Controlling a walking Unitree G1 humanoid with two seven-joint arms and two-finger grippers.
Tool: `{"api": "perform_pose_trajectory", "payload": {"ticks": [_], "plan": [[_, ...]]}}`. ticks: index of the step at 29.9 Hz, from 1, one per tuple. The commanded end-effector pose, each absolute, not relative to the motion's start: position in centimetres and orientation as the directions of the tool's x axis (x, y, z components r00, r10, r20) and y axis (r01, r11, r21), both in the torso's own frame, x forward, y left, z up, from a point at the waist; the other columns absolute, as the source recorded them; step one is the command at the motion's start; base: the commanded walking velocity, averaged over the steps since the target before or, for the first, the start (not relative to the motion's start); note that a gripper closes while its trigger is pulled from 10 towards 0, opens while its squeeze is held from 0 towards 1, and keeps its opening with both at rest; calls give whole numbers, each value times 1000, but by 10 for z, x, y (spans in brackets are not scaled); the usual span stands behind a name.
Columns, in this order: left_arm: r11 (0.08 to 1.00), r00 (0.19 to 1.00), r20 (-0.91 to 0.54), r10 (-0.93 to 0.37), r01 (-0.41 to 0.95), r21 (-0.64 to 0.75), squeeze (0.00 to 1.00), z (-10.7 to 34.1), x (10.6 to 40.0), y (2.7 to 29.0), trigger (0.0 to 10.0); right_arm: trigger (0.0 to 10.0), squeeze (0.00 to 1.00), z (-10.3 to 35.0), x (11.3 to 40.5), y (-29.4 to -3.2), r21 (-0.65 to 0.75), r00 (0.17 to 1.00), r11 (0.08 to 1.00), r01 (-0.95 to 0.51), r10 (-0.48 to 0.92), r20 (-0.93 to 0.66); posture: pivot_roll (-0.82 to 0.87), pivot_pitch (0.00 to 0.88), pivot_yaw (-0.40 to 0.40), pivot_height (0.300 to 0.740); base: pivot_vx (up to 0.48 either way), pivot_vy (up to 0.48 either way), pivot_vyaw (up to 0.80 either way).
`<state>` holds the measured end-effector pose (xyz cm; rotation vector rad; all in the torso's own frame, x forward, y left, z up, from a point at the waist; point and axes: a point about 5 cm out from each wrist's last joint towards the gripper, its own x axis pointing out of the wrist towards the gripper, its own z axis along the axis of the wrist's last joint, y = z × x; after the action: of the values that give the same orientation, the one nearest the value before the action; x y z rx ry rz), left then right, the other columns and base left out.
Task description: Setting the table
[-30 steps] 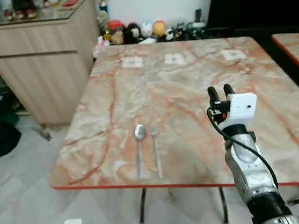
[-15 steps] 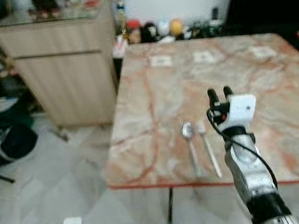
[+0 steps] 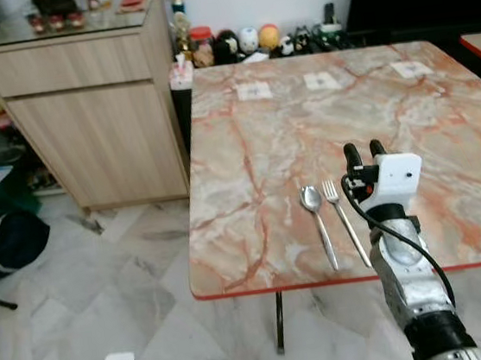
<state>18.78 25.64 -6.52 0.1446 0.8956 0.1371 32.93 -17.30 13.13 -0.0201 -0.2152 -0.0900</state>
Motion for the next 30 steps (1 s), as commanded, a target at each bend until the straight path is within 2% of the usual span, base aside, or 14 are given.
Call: {"api": "perform_pose_trajectory", "payload": {"ticks": [1, 4, 6, 7, 9, 13, 14, 20, 22, 24, 27, 28, 29, 30], "plan": [[982, 609, -773, 177, -58, 179, 0, -67, 184, 256, 10000, 10000, 0, 130, 327, -176, -11, 971, 994, 110, -105, 214, 103, 0, -5, 740, 0, 0, 0], [982, 609, -773, 177, -59, 179, 0, -67, 184, 256, 10000, 10000, 0, 128, 314, -197, -6, 932, 956, 292, -283, 225, 107, 0, -16, 740, 0, 0, 0], [982, 610, -773, 178, -62, 177, 0, -67, 184, 256, 10000, 10000, 0, 117, 285, -229, 24, 813, 832, 554, -547, 202, 107, 0, -16, 740, 0, 0, 0], [982, 610, -773, 178, -62, 177, 0, -67, 184, 256, 10000, 10000, 0, 117, 285, -229, 24, 813, 832, 554, -547, 202, 107, 0, -16, 740, 0, 0, 0], [982, 609, -774, 176, -60, 177, 0, -68, 184, 255, 10000, 10000, 0, 96, 250, -253, 6, 686, 693, 721, -715, 134, 99, 0, -24, 740, 0, 0, 0], [983, 608, -775, 173, -55, 176, 0, -68, 184, 254, 10000, 10000, 0, 77, 227, -263, -43, 649, 648, 761, -757, 70, 98, 0, -22, 740, 0, 0, 0], [983, 609, -775, 172, -53, 176, 0, -68, 184, 254, 10000, 10000, 0, 62, 215, -267, -35, 621, 621, 783, -784, -10, 89, 0, -25, 740, 0, 0, 0], [984, 612, -773, 169, -54, 173, 0, -68, 185, 253, 10000, 10000, 0, 38, 198, -269, -56, 534, 546, 836, -834, -140, 96, 0, -28, 740, 0, 0, 0], [984, 613, -772, 168, -53, 172, 0, -68, 185, 252, 10000, 10000, 0, 44, 207, -264, -44, 579, 586, 809, -807, -115, 96, 0, -28, 740, 0, 0, 0], [983, 614, -771, 170, -55, 173, 0, -68, 186, 252, 10000, 10000, 0, 67, 236, -248, 55, 728, 726, 686, -685, -31, 96, 0, -28, 740, 0, 0, 0], [983, 613, -771, 172, -56, 174, 0, -68, 186, 252, 10000, 10000, 0, 79, 252, -237, 84, 802, 800, 594, -597, 16, 90, 0, -26, 740, 0, 0, 0], [983, 613, -771, 171, -54, 175, 0, -68, 186, 252, 10000, 10000, 0, 89, 266, -227, 110, 857, 855, 506, -513, 48, 91, 0, -25, 740, 0, 0, 0], [983, 613, -771, 171, -54, 175, 0, -68, 186, 252, 10000, 10000, 0, 89, 266, -227, 110, 857, 855, 506, -513, 48, 91, 0, -25, 740, 0, 0, 0], [983, 615, -770, 173, -57, 175, 0, -68, 186, 252, 10000, 10000, 0, 97, 280, -215, 126, 902, 900, 418, -428, 64, 92, 0, -25, 740, 0, 0, 0]]}}
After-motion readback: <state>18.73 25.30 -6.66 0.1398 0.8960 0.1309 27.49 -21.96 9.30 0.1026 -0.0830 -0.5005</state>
